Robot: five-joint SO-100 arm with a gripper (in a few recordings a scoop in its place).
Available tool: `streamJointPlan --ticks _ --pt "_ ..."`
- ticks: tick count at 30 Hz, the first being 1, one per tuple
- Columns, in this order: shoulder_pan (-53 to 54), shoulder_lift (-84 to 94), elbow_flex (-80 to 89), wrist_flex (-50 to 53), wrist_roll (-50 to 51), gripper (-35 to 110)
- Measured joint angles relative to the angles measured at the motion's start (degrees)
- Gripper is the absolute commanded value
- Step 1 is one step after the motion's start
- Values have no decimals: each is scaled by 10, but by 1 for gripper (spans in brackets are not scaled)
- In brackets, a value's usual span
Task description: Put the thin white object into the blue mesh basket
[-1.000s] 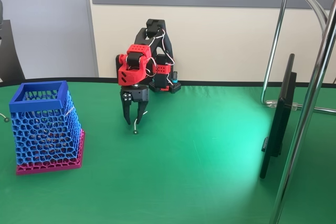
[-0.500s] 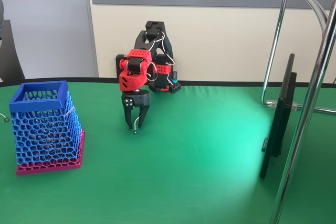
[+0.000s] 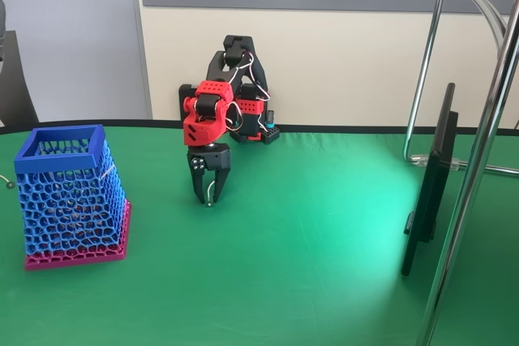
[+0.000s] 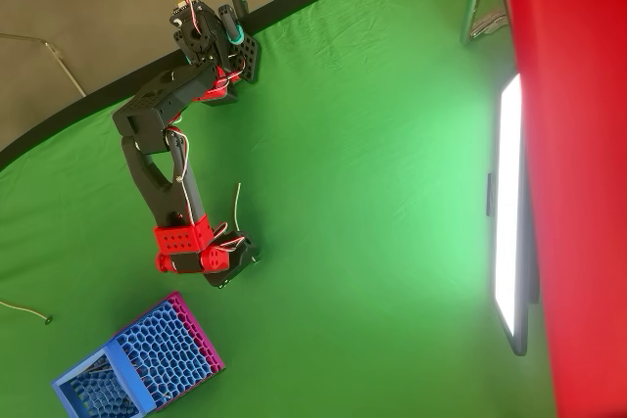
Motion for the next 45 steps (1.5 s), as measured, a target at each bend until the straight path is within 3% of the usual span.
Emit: streamJointPlan --ticks 29,45 --pt "6 6 -5 3 -24 6" --pt "56 40 -176 84 -97 6"
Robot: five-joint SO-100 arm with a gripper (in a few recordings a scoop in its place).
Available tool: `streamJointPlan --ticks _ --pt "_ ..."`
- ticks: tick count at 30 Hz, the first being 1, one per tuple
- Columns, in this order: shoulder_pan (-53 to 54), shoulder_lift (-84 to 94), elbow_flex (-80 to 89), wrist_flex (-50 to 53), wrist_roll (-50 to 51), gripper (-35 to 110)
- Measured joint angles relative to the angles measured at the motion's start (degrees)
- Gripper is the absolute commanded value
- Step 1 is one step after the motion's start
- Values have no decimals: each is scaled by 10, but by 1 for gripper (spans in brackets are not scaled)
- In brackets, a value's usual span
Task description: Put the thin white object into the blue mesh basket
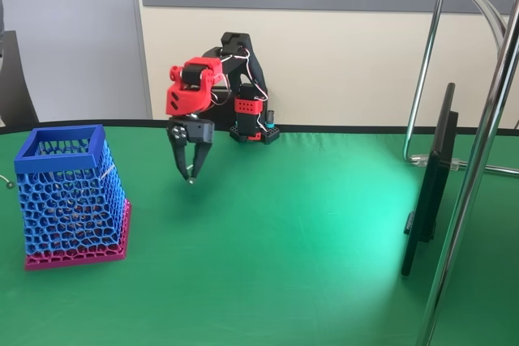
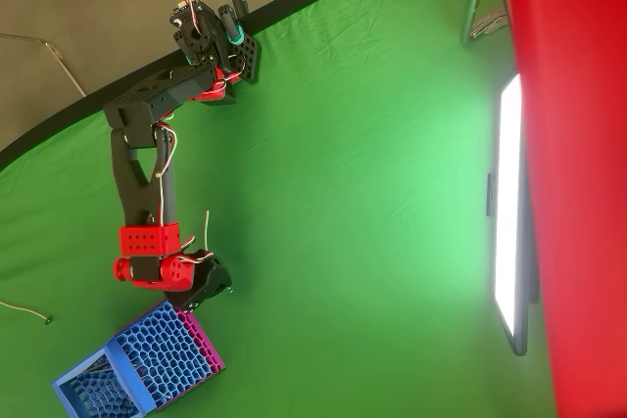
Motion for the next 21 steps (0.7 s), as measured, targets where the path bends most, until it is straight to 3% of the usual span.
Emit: streamJointPlan --ticks 14,21 --pt "49 -2 -207 15 -108 6" --pt "61 -20 -328 -34 -179 6"
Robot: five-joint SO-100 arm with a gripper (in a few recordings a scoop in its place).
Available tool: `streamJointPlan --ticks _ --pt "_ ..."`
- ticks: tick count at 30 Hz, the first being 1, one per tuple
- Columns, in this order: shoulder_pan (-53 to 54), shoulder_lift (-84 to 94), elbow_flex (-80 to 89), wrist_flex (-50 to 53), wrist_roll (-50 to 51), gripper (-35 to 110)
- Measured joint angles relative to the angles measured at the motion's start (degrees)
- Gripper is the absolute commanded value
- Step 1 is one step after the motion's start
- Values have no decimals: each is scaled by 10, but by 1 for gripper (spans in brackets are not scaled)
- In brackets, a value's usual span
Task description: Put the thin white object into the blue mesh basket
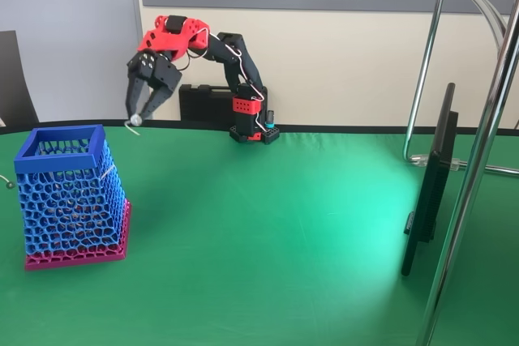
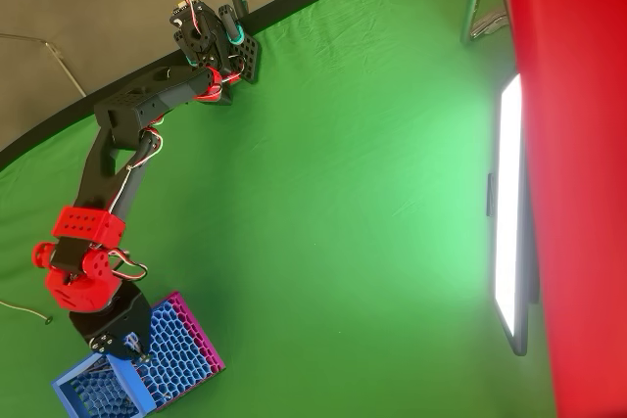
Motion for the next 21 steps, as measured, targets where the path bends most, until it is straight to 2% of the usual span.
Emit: streamJointPlan --ticks 21 --pt "68 -54 -19 -152 -145 4"
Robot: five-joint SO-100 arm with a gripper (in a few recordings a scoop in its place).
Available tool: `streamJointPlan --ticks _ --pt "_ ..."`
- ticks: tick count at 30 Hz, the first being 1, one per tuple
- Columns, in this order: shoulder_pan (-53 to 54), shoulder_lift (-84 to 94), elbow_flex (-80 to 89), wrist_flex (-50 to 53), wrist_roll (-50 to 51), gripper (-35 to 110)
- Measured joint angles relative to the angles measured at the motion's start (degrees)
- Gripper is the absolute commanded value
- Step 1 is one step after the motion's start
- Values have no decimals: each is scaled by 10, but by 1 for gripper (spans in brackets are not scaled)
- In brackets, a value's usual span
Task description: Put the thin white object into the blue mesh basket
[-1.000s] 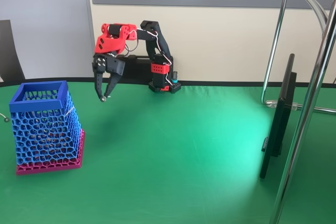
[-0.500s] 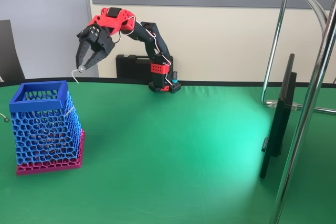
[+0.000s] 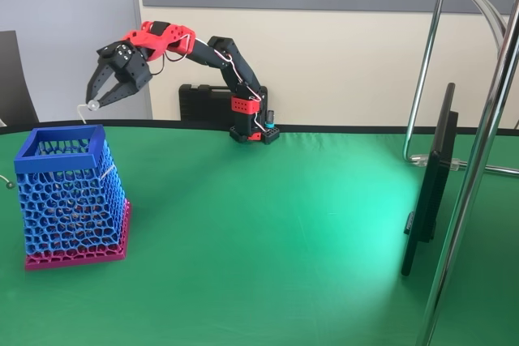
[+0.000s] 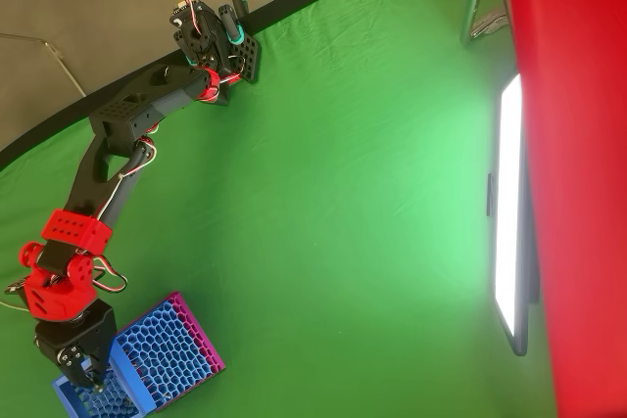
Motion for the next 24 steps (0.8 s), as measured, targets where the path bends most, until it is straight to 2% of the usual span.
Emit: streamJointPlan --ticks 5,17,24 --pt "19 -44 -34 -12 -27 3" --pt "21 -103 -150 41 -48 4" --pt "12 -103 -137 -20 -86 4"
